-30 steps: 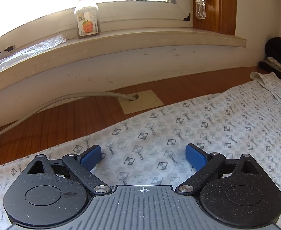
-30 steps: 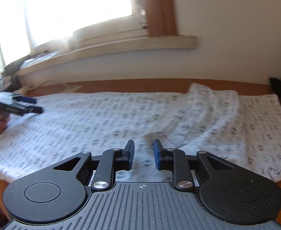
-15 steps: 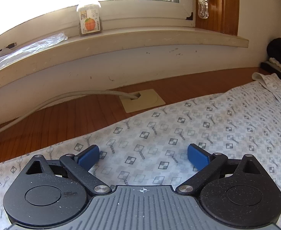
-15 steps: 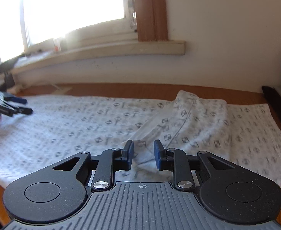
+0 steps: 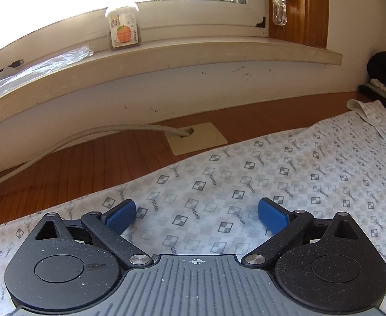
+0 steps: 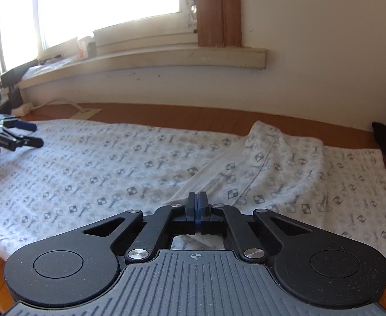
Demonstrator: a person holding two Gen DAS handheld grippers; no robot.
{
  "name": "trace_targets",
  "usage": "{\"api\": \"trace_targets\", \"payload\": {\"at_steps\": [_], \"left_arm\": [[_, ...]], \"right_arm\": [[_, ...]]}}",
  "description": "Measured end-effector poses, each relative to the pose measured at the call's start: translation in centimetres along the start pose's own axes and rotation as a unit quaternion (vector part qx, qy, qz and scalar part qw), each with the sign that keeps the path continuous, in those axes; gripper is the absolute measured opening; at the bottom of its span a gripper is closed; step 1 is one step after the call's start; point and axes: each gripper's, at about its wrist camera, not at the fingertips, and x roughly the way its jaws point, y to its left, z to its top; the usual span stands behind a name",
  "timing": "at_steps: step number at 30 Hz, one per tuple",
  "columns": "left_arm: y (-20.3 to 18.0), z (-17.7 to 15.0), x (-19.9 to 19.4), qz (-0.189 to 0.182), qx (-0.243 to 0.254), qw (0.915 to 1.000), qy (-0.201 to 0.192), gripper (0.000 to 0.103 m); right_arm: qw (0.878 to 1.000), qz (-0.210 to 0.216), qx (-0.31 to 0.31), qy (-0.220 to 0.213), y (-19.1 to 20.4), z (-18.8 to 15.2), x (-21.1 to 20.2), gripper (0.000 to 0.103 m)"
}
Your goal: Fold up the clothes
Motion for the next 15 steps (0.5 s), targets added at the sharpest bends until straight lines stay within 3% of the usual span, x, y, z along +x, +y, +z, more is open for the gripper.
{"api": "trace_targets", "payload": {"at_steps": [4,9,12,15], "left_arm": [[0.0,0.0,0.0,0.000,0.000,1.0000,0.000,0.100],[0.0,0.0,0.0,-0.001,0.000,1.0000,0.000,0.100],[0.0,0.0,0.0,-0.001,-0.001,1.0000,0.000,0.100],[0.0,0.0,0.0,-0.001,-0.001,1.0000,0.001,0.100]], "right_arm": [[0.999,0.018,-0.006,-0.025,0.6,0.6,-1.3,0.001],[1.000,0.001,-0.023,-0.004,1.3,0.7,-0.8,0.004],[1.000,-0.001,-0.017,0.006,0.9,0.1,0.0,0.019],[1.000,0.000,-0.011,0.012,0.6,-0.4,0.6,0.022]]}}
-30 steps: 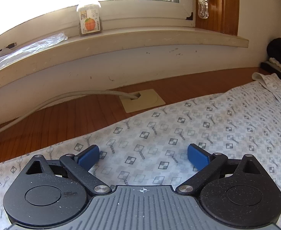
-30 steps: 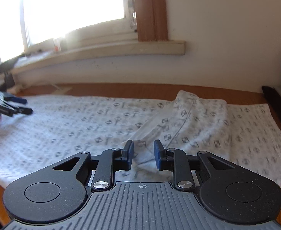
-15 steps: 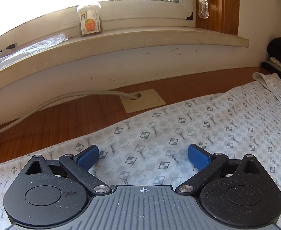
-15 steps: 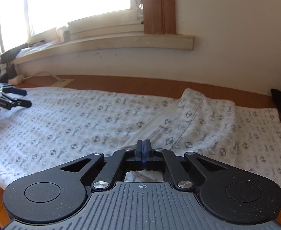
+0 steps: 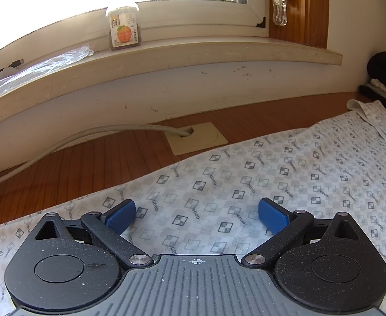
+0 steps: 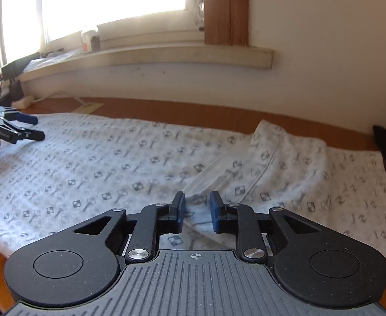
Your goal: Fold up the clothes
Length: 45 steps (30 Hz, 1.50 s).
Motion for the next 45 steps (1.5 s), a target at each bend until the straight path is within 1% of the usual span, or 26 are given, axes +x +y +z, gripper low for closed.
{"api": "trace_targets", "payload": {"at_steps": [3,4,5,8,10,11,14,16,17,19,22,24,26,27,28,30,33,34,35,37,40,41,43,45], "left_arm": [[0.0,0.0,0.0,0.000,0.000,1.0000,0.001,0.100],[0.0,0.0,0.0,0.000,0.000,1.0000,0.001,0.100],[0.0,0.0,0.0,0.000,0.000,1.0000,0.001,0.100],[0.1,0.0,0.0,0.000,0.000,1.0000,0.001,0.100],[0.1,0.0,0.0,0.000,0.000,1.0000,0.001,0.100],[0.1,0.0,0.0,0.000,0.000,1.0000,0.001,0.100],[0.1,0.0,0.0,-0.001,0.000,1.0000,0.001,0.100],[0.0,0.0,0.0,0.000,0.000,1.0000,0.001,0.100],[0.0,0.0,0.0,0.000,0.001,1.0000,0.001,0.101],[0.0,0.0,0.0,0.001,0.001,1.0000,0.001,0.101],[0.0,0.0,0.0,0.005,0.004,1.0000,0.000,0.101],[0.0,0.0,0.0,0.005,0.004,1.0000,0.001,0.102],[0.0,0.0,0.0,0.004,0.002,1.0000,0.001,0.102],[0.0,0.1,0.0,0.004,0.002,1.0000,0.001,0.102],[0.0,0.1,0.0,0.005,0.003,1.0000,0.001,0.102],[0.0,0.1,0.0,0.005,0.002,1.0000,0.001,0.102],[0.0,0.1,0.1,0.005,0.002,1.0000,0.001,0.102],[0.0,0.1,0.0,0.005,0.002,1.0000,0.001,0.102],[0.0,0.1,0.0,0.005,0.002,1.0000,0.001,0.102],[0.0,0.2,0.0,0.005,0.001,1.0000,0.001,0.102],[-0.4,0.4,-0.3,0.021,-0.002,0.9998,-0.004,0.102],[-0.7,0.7,-0.5,0.016,-0.010,0.9998,-0.008,0.102],[-1.3,1.8,-1.0,-0.024,-0.048,0.9985,-0.011,0.102],[-2.5,3.4,-1.3,-0.066,-0.089,0.9936,-0.019,0.102]], "right_arm": [[1.000,-0.006,-0.011,-0.003,0.3,-0.1,0.2,0.020],[1.000,-0.011,-0.021,-0.002,0.5,-0.1,0.2,0.013],[1.000,-0.013,-0.028,-0.001,0.5,-0.1,0.2,0.003],[0.999,-0.019,-0.043,-0.003,0.8,-0.1,0.0,0.001],[0.998,-0.022,-0.050,-0.016,1.1,0.0,-0.5,0.001],[0.998,-0.019,-0.048,-0.025,1.2,0.2,-1.0,0.001],[0.998,0.012,-0.038,-0.050,2.0,0.8,-2.6,0.001],[0.997,0.039,-0.046,-0.046,3.1,0.7,-2.9,0.001],[0.997,0.040,-0.055,-0.036,3.7,0.4,-2.7,0.001],[0.997,0.029,-0.068,-0.018,4.2,-0.2,-2.1,0.002],[0.998,0.022,-0.052,-0.026,3.4,-0.9,-2.3,0.003],[0.998,0.011,-0.049,-0.040,2.6,-1.0,-2.8,0.010],[0.997,-0.002,-0.056,-0.044,2.1,-0.8,-2.9,0.029],[0.998,-0.002,-0.057,-0.040,1.8,-0.7,-2.7,0.034],[0.998,0.004,-0.056,-0.034,1.4,-0.7,-2.5,0.041],[0.998,0.010,-0.059,-0.017,0.8,-0.7,-1.7,0.042],[0.996,0.007,-0.089,-0.001,0.9,-0.7,-0.5,0.042],[0.996,0.005,-0.090,0.000,0.8,-0.7,-0.4,0.041],[0.996,0.006,-0.086,0.001,0.6,-0.6,-0.4,0.032],[0.997,0.003,-0.081,-0.001,0.3,-0.5,-0.4,0.008],[0.997,-0.001,-0.062,-0.034,-0.3,-0.4,-1.6,0.008],[0.997,-0.004,-0.053,-0.049,-0.3,-0.4,-2.2,0.007],[0.996,-0.007,-0.039,-0.074,-0.4,-0.5,-3.2,0.007],[0.996,-0.003,-0.022,-0.091,-0.6,-0.6,-3.8,0.007]]}}
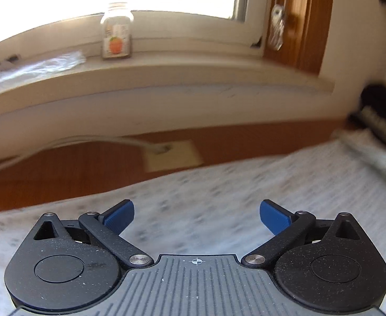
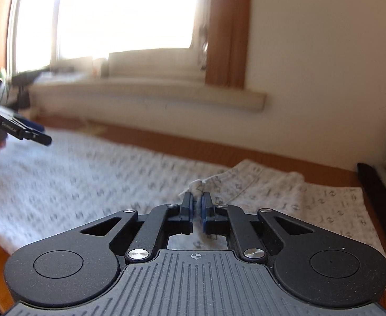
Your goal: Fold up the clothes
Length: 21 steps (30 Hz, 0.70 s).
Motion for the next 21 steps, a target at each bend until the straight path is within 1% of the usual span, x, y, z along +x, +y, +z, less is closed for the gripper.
{"api": "trace_targets", "payload": {"at_steps": [2,3,5,7,9,11,12,16,18,21], "left_arm": [[-2.0,1.2,0.8,-0.048,-0.041,0.9980,0.004,0.103],[-3.1,1.6,1.5,-0.073,-0.065,0.9951,0.013,0.103],[-5.4,2.6,3.3,-0.121,-0.110,0.9861,0.033,0.103],[-7.9,3.3,5.5,-0.154,-0.141,0.9765,0.055,0.103],[-10.4,4.0,7.7,-0.176,-0.155,0.9696,0.070,0.103],[-12.9,4.4,10.1,-0.193,-0.166,0.9630,0.087,0.103],[-13.9,4.5,11.2,-0.203,-0.175,0.9582,0.099,0.103],[-17.0,4.5,15.2,-0.254,-0.212,0.9319,0.148,0.102],[-18.1,4.2,16.2,-0.264,-0.219,0.9269,0.152,0.102],[-19.3,4.2,17.4,-0.269,-0.230,0.9245,0.141,0.103]], "right_arm": [[1.000,-0.002,0.017,-0.016,-0.2,0.0,-0.4,0.007],[0.999,-0.002,0.027,-0.024,-0.3,-0.1,-0.6,0.007],[0.998,0.005,0.050,-0.034,-0.7,-0.3,-1.0,0.007],[0.998,0.005,0.054,-0.042,-0.7,-0.7,-1.2,0.007],[0.998,0.002,0.052,-0.043,-0.6,-1.3,-1.1,0.007],[0.997,0.000,0.067,-0.050,-1.1,-1.6,-1.2,0.007],[0.996,-0.001,0.076,-0.053,-1.3,-1.7,-1.3,0.007],[0.991,-0.003,0.117,-0.067,-2.6,-2.2,-1.5,0.007],[0.986,0.001,0.145,-0.080,-3.5,-2.3,-1.8,0.007],[0.981,0.005,0.169,-0.092,-4.5,-2.4,-1.9,0.007]]}}
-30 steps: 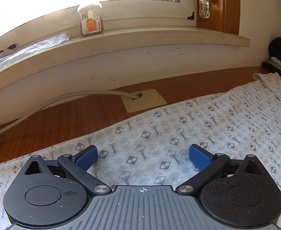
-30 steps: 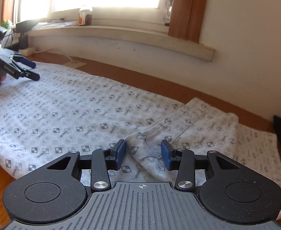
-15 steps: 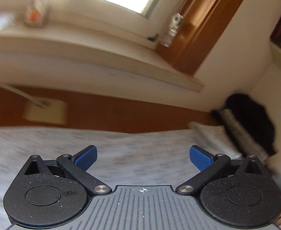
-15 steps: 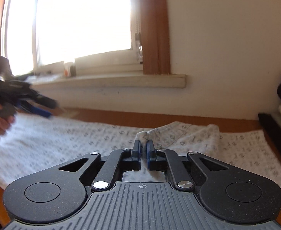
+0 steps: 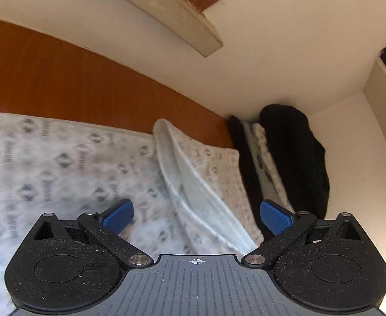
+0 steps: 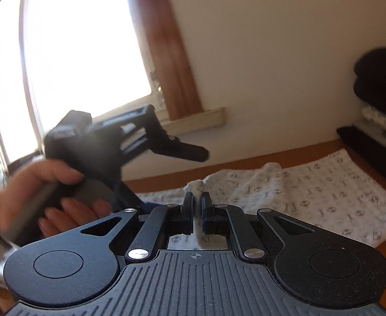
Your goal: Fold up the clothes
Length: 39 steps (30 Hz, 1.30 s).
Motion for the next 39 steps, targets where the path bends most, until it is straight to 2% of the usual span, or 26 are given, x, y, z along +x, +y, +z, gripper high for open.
{"api": "trace_targets", "payload": {"at_steps": [3,6,8,9,11,12,13,14,15,18,20,22,26,31,36,39], "left_arm": [[-0.6,0.4,1.4,-0.014,-0.010,0.9999,-0.002,0.102],[-1.6,0.5,2.2,-0.004,0.010,0.9999,-0.009,0.098],[-2.0,0.5,2.8,0.003,0.020,0.9998,-0.005,0.086],[-2.1,0.6,3.2,0.010,0.020,0.9997,-0.004,0.072],[-1.8,0.9,3.6,0.024,0.016,0.9996,-0.002,0.062],[-1.7,1.0,3.7,0.025,0.016,0.9996,-0.002,0.051],[-1.5,1.2,3.8,0.026,0.017,0.9995,-0.003,0.046],[-1.4,1.3,3.8,0.027,0.021,0.9994,-0.003,0.033],[-1.3,1.3,3.5,0.029,0.030,0.9991,-0.004,0.004],[-2.1,1.5,1.5,0.034,0.083,0.9959,-0.012,0.004],[-2.8,1.5,-1.3,0.040,0.116,0.9921,-0.023,0.004],[-3.3,1.5,-5.0,0.044,0.144,0.9879,-0.035,0.004],[-3.5,1.3,-14.3,0.079,0.197,0.9745,-0.073,0.004],[-1.4,0.3,-25.7,0.145,0.232,0.9566,-0.101,0.004],[3.2,-1.0,-37.9,0.201,0.230,0.9445,-0.121,0.004],[6.2,-1.6,-43.1,0.232,0.221,0.9381,-0.132,0.004]], "right_arm": [[1.000,-0.001,0.003,-0.013,-0.2,0.1,-0.3,0.007],[1.000,0.004,0.008,-0.028,-0.3,0.2,-1.1,0.007],[0.999,0.005,0.002,-0.031,-0.2,0.1,-1.5,0.007],[0.999,0.007,-0.003,-0.031,-0.1,0.1,-1.6,0.007],[0.999,0.007,-0.011,-0.031,0.2,0.1,-1.8,0.007],[0.999,0.007,-0.014,-0.030,0.3,0.0,-1.8,0.007],[0.999,0.008,-0.016,-0.029,0.5,0.0,-1.8,0.007],[0.999,0.010,-0.019,-0.028,0.7,-0.1,-1.9,0.007],[0.999,0.013,-0.021,-0.027,0.9,-0.1,-1.9,0.006],[0.999,0.029,-0.028,-0.023,2.1,-0.1,-1.9,0.006],[0.998,0.046,-0.035,-0.024,3.6,0.1,-1.9,0.006],[0.996,0.074,-0.038,-0.025,5.9,0.5,-1.7,0.006],[0.988,0.145,-0.049,-0.022,11.8,1.0,-0.7,0.006],[0.967,0.242,-0.084,-0.005,22.8,0.3,2.1,0.005],[0.939,0.323,-0.115,0.025,34.6,-1.4,5.4,0.006],[0.924,0.357,-0.130,0.044,40.7,-2.8,7.5,0.005]]}}
